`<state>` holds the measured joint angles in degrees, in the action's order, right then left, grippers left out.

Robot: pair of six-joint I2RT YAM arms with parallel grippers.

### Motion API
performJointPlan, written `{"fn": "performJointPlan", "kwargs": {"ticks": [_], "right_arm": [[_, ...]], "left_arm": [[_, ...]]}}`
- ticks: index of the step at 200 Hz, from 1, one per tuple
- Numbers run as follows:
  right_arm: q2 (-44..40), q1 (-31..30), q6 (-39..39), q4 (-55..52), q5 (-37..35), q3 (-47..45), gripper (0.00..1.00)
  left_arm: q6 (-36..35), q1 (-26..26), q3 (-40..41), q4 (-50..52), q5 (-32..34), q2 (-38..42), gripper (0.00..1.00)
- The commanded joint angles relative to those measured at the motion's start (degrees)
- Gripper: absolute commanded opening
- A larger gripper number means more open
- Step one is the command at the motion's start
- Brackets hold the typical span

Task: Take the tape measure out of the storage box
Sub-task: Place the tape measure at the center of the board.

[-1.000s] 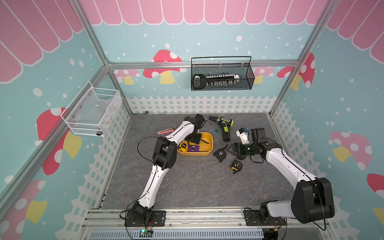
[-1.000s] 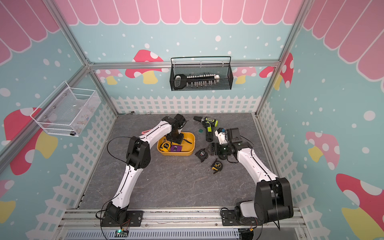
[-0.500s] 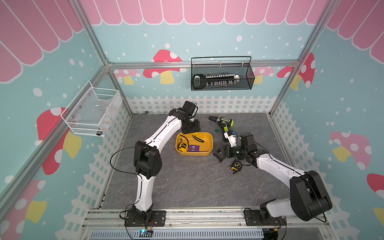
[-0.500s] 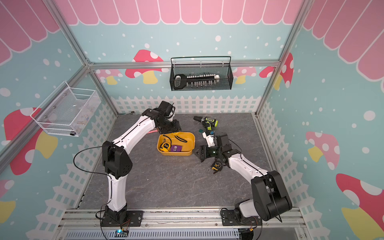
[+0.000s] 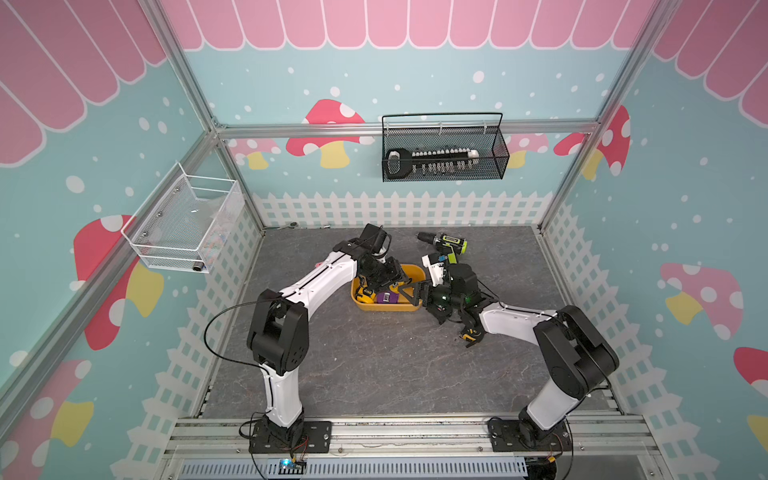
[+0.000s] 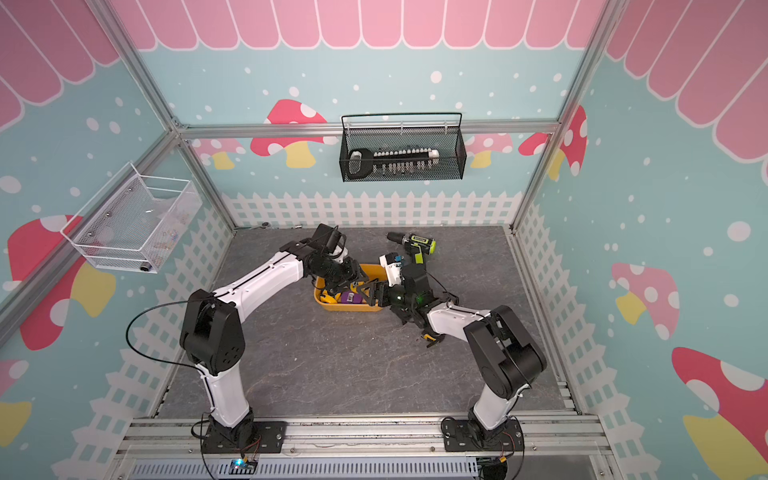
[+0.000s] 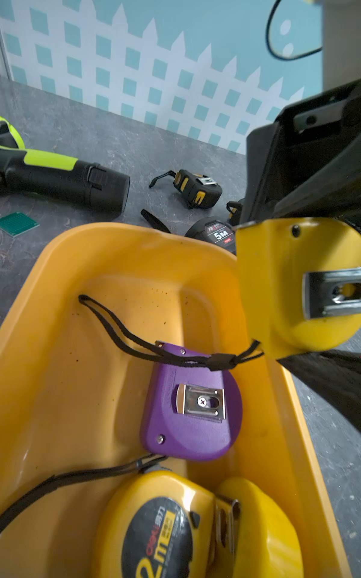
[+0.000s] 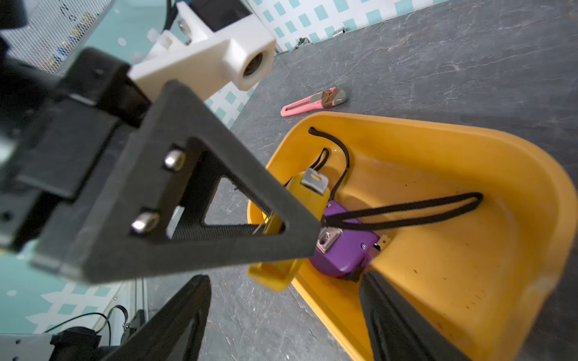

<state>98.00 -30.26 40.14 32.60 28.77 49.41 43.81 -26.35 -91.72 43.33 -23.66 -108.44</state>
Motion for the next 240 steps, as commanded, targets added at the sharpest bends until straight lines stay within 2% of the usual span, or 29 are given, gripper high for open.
{"fn": "performJointPlan", "kwargs": {"ticks": [1, 25, 56, 74, 84, 94, 103, 116, 130, 142, 159, 194, 219, 240], "right_arm": [[2.7, -0.9, 3.1, 6.2, -0.1, 2.8, 0.75], [4.0, -1.3, 4.3, 9.2, -1.3, 2.9, 0.67], [4.7, -1.3, 5.0, 10.5, -1.1, 3.1, 0.44], [4.5, -1.3, 5.2, 11.3, -1.3, 2.3, 0.34], [4.4, -1.2, 5.3, 11.3, -1.1, 2.1, 0.31], [4.2, -1.2, 5.5, 11.2, -0.7, 1.5, 0.29], [3.6, -1.0, 5.7, 10.5, -0.2, 1.1, 0.28], [2.0, -0.2, 6.1, 9.2, 0.6, -0.3, 0.27], [-0.7, 1.8, 7.1, 6.5, 2.3, -2.2, 0.26], [-3.9, 4.4, 7.9, 3.5, 4.4, -4.2, 0.26], [-9.7, 9.1, 7.0, -4.8, 7.8, -6.7, 0.26], [-21.0, 17.8, -3.9, -29.4, 10.4, -7.7, 0.26], [-22.5, 23.7, -6.0, -33.3, 13.1, -8.2, 0.27], [-18.9, 26.6, -7.4, -34.2, 14.4, -6.9, 0.27]], "left_arm": [[1.4, -0.4, 0.2, -3.7, -1.4, 2.9, 0.46], [1.4, -0.5, -0.1, -3.8, -2.1, 2.7, 0.46], [1.2, -0.7, -0.1, -3.8, -2.8, 2.4, 0.47], [1.0, -0.7, 0.1, -3.9, -3.1, 2.4, 0.50], [0.6, -0.7, 0.1, -3.8, -3.2, 2.3, 0.57], [-0.4, -0.6, 0.0, -3.6, -2.7, 2.4, 0.75], [-1.1, -0.3, -0.3, -3.2, -1.1, 2.9, 0.89], [-3.6, 0.2, -1.6, -1.6, 2.2, 3.7, 0.99], [-8.9, 0.5, -4.7, 2.6, 7.6, 4.0, 0.99], [-14.5, 0.2, -7.6, 7.6, 16.1, 3.2, 0.99], [-20.6, 0.2, -10.2, 13.6, 23.0, 0.3, 0.99], [-25.8, 0.1, -9.3, 17.3, 27.6, -5.1, 0.99], [-27.7, -0.7, -8.9, 17.6, 29.3, -8.2, 0.99], [-28.8, -1.0, -10.4, 18.8, 29.7, -11.4, 0.99]]}}
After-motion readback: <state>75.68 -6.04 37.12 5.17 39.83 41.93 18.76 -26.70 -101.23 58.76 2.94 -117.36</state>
